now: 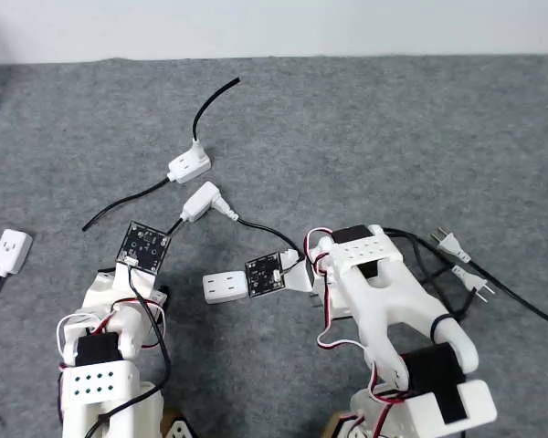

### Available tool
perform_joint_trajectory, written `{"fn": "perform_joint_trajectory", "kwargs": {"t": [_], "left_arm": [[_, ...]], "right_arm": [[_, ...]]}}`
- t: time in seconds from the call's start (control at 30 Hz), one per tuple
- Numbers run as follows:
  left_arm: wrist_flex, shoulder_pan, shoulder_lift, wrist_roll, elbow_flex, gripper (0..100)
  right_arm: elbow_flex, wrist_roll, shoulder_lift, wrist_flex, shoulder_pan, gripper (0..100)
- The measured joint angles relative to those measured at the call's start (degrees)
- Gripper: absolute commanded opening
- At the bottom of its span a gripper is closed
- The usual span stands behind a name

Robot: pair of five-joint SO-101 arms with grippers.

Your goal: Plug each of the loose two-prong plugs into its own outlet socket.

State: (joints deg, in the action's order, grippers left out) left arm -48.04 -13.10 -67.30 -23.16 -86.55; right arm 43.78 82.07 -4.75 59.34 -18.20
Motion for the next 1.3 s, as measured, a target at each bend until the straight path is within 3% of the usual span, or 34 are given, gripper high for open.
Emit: {"fn": "perform_joint_trajectory", "kwargs": {"t": [0.33,0.43,0.53,0.67,0.9,1.13,1.3], "left_arm": [[0.00,0.26,0.00,0.00,0.00,20],[0.00,4.48,0.00,0.00,0.00,20],[1.41,13.19,0.00,0.18,0.00,20],[8.18,21.80,0.00,6.51,0.00,22],[17.23,24.44,0.00,18.73,0.00,27],[17.58,27.52,0.00,22.59,-1.41,27],[17.67,25.05,0.00,24.44,-1.41,27]], "right_arm": [[1.14,3.25,-0.09,-3.25,0.79,0.9],[1.14,-2.81,-0.70,-3.25,0.18,0.9],[0.35,-10.02,-2.99,-1.23,-2.11,0.9],[0.26,-15.65,-9.14,2.90,-5.27,0.9],[0.26,-24.09,-16.00,3.96,-10.11,0.9],[-6.59,-31.21,-17.23,6.42,-14.86,0.9],[-8.79,-31.30,-17.23,8.62,-14.33,0.9]]}}
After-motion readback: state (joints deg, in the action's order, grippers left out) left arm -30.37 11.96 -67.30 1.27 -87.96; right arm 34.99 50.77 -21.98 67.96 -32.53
